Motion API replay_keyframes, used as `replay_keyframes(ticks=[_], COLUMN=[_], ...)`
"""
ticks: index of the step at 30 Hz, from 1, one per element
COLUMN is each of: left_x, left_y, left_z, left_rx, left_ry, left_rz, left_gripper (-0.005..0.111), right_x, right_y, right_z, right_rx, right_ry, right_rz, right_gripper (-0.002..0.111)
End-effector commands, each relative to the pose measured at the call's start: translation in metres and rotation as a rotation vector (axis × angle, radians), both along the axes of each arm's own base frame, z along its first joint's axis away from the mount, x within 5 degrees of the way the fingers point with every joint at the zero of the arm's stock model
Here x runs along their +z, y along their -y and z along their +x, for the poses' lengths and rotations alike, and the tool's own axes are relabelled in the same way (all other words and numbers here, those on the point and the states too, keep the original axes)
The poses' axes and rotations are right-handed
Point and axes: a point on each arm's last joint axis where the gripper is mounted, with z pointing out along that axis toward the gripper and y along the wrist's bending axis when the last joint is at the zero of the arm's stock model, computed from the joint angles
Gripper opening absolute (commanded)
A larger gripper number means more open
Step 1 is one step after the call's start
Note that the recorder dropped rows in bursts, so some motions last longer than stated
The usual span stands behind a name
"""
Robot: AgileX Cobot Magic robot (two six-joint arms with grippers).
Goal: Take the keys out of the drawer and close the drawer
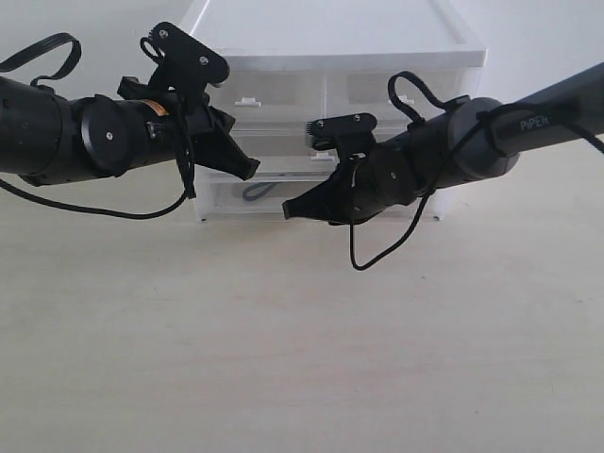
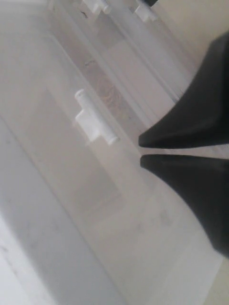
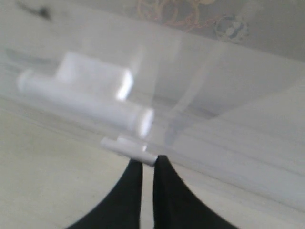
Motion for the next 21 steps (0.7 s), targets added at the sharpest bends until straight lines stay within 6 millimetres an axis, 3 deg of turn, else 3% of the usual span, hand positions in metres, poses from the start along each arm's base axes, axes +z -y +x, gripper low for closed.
replay_keyframes(ticks=[1, 14, 21], left_x=[0.028, 0.028, 0.028], left_y=[-0.028, -0.028, -0.028], left_z=[0.023, 0.023, 0.023], left_rx=[0.208, 0.208, 0.208], left_ry=[0.328, 0.328, 0.328], left_rz=[-0.097, -0.097, -0.097], left_gripper=[0.004, 0.004, 0.004], right_x=[0.011, 0.050, 0.050], right_y=[-0.009, 0.013, 0.023], right_z=[0.002, -0.013, -0.026], right_rx=[0.030, 0.062, 0.059], right_ry=[0.046, -0.060, -0.129], right_rz=[0.015, -0.156, -0.205], right_gripper=[0.000, 0.000, 0.000])
